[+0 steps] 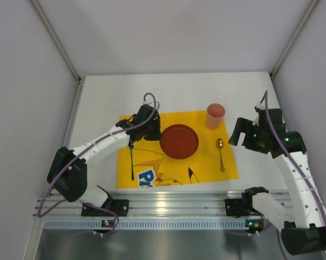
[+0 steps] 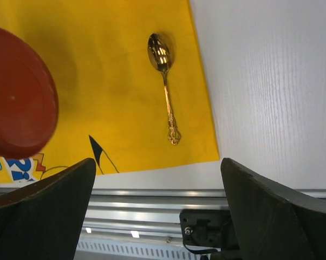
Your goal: Set the dinner table for one person
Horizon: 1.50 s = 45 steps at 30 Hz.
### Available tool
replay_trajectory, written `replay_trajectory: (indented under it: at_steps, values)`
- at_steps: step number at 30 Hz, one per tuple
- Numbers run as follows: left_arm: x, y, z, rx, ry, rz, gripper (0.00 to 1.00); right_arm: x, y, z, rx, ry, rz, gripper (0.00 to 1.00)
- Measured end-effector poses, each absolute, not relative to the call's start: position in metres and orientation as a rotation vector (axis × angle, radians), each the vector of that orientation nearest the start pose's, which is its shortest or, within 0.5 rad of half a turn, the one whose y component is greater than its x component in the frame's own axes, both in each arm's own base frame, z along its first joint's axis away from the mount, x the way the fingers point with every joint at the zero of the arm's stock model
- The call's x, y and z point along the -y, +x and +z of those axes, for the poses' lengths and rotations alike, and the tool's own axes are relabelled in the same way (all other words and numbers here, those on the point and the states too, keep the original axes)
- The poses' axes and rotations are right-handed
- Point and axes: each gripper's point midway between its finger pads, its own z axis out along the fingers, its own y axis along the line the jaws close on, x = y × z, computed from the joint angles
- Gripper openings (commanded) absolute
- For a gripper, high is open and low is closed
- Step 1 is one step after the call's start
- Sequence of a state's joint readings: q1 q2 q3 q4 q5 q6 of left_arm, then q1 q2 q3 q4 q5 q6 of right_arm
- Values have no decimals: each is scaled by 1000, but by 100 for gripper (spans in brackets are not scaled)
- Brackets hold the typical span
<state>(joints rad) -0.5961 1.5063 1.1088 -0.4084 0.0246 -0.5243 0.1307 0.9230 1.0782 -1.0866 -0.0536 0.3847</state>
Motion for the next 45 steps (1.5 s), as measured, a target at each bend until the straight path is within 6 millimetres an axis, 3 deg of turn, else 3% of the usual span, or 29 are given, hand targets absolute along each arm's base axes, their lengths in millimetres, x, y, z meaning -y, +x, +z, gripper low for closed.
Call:
replay_trajectory:
  at_steps: [4,7,16,17,19,20,25,27,29,33,36,38,41,45]
  values:
    - [242,266,98,-2531,133,-492,0,-53,191,197,-2495,288,291,100]
    - [242,252,84,-2557,140,-447,0,-53,181,199,-2486,282,298,100]
    - [240,276,76,-2550,103,-258,2,-51,161,206,-2447,279,312,100]
    - [238,277,75,-2549,99,-234,33,-51,160,206,-2445,279,312,100]
    - [231,277,75,-2553,99,-185,80,-50,158,206,-2447,279,311,100]
    - [228,277,75,-2554,98,-166,98,-50,157,206,-2449,280,310,100]
    - [219,275,77,-2563,88,-105,99,-49,155,206,-2451,281,307,100]
    - [214,274,92,-2551,82,-85,99,-51,154,211,-2444,275,321,100]
    - [213,281,123,-2487,60,-106,99,-56,155,225,-2407,253,366,100]
    - [210,295,218,-2226,-5,-240,99,-79,165,281,-2182,173,559,100]
    - [192,287,273,-2009,-28,-301,99,-89,161,307,-2003,156,663,100]
    - [177,274,286,-1886,-34,-298,99,-91,155,309,-1927,157,705,100]
    - [152,254,281,-1755,-34,-268,99,-92,143,291,-1905,178,741,100]
    - [119,251,282,-1644,-82,-163,99,-90,129,277,-1875,210,762,100]
